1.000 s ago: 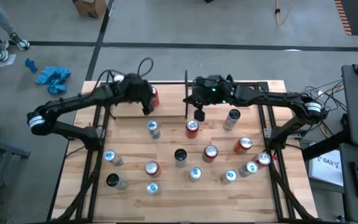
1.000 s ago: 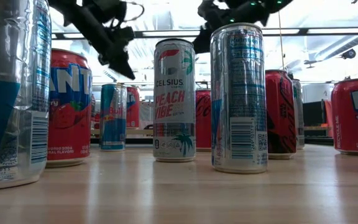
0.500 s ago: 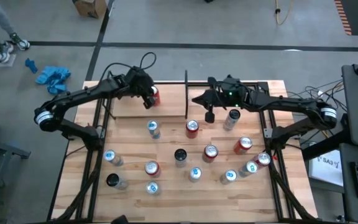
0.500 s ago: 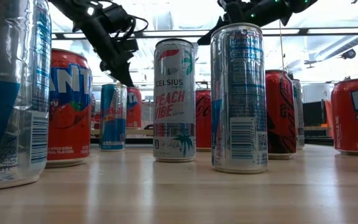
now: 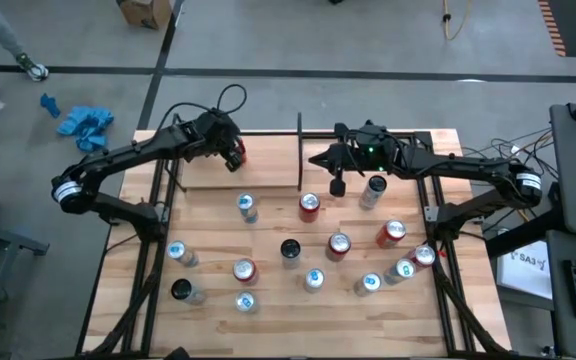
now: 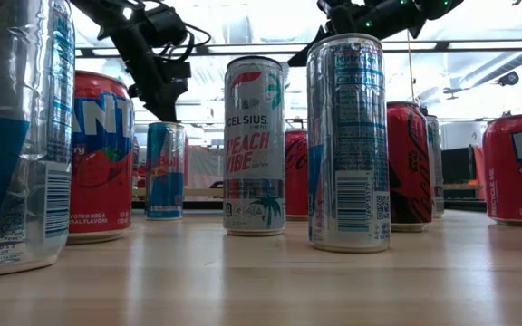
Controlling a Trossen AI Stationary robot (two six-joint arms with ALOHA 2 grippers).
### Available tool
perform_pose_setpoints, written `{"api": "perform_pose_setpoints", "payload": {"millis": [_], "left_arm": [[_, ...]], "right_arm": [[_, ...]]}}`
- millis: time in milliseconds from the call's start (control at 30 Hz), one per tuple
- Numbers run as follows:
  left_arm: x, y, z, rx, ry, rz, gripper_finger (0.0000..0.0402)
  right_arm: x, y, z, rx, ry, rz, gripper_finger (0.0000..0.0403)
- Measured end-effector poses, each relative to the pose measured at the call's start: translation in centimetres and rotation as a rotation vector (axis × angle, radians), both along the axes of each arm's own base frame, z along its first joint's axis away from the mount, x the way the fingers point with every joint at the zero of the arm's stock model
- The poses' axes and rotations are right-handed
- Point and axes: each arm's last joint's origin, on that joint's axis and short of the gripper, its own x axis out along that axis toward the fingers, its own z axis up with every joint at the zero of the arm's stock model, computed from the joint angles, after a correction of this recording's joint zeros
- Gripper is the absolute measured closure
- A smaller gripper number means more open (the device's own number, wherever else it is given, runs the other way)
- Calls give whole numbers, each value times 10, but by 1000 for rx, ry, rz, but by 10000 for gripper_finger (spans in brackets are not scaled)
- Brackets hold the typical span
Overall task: Place canned beverage on shelf
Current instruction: Put the red soda can on the shelf
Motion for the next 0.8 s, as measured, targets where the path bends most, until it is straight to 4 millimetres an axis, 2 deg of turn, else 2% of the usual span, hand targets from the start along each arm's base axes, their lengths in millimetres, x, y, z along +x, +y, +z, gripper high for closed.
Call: {"api": "perform_pose_setpoints", "payload": {"millis": [400,600,800], "left_arm": [[-3,0,1,20,-12,95,402],[-8,-9,14,20,-118,156,402],[-12,-21,28,40,-186,138,402]], "right_arm": [[-1,0,-2,-5,25,4,394],[-1,0,-4,-2,46,6,394],[-1,0,-5,1,54,6,394]]}}
